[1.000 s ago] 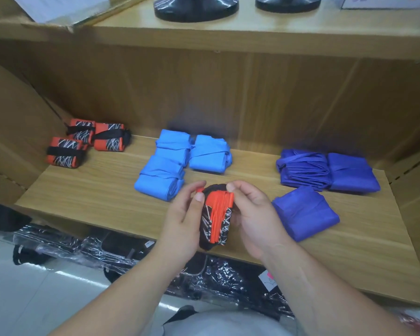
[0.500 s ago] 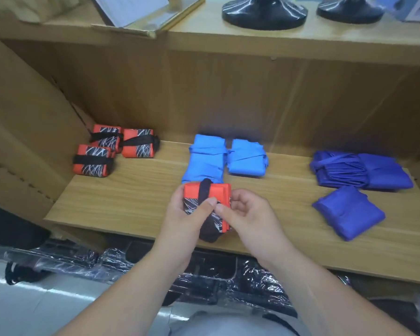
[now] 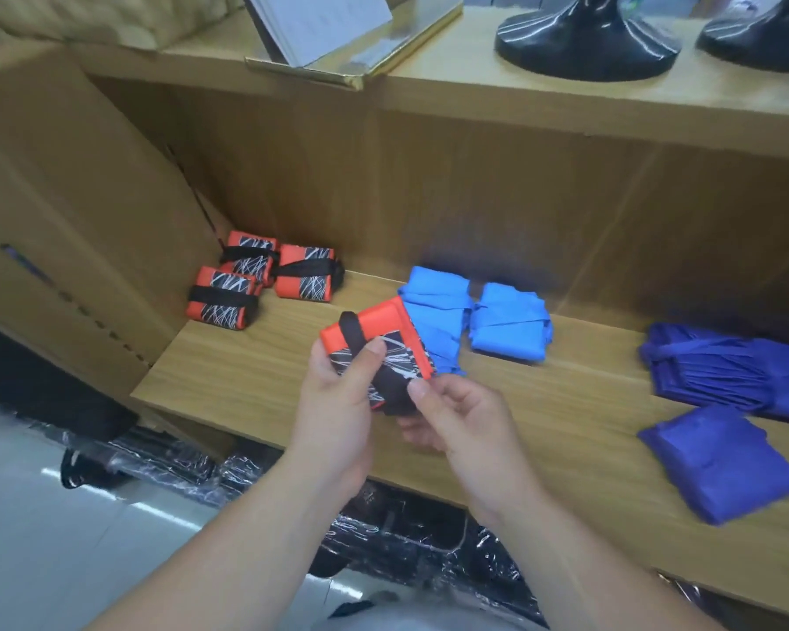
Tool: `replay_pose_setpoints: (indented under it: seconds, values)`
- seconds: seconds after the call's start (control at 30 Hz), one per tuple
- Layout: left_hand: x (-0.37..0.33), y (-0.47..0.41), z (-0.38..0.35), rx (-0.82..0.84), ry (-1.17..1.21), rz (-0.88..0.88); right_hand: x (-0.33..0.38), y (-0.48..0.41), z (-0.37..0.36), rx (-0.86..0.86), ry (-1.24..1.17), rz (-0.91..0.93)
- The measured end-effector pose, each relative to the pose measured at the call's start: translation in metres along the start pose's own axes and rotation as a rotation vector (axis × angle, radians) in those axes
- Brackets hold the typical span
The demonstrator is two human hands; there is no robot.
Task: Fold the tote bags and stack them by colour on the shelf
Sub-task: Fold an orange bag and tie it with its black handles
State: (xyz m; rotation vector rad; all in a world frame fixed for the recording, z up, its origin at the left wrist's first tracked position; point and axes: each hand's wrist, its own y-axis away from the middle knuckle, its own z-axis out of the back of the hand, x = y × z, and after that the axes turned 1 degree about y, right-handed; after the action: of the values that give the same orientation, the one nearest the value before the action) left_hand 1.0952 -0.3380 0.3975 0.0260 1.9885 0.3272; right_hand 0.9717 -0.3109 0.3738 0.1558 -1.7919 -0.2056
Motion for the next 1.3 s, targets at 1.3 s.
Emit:
replay_pose_setpoints:
  seconds: [1.3]
  values:
    - [-0.05,-0.155,0.205,0.145,-1.365,-0.624,-0.035,-0.108,-0.126,-0.219,0.311,-0.052]
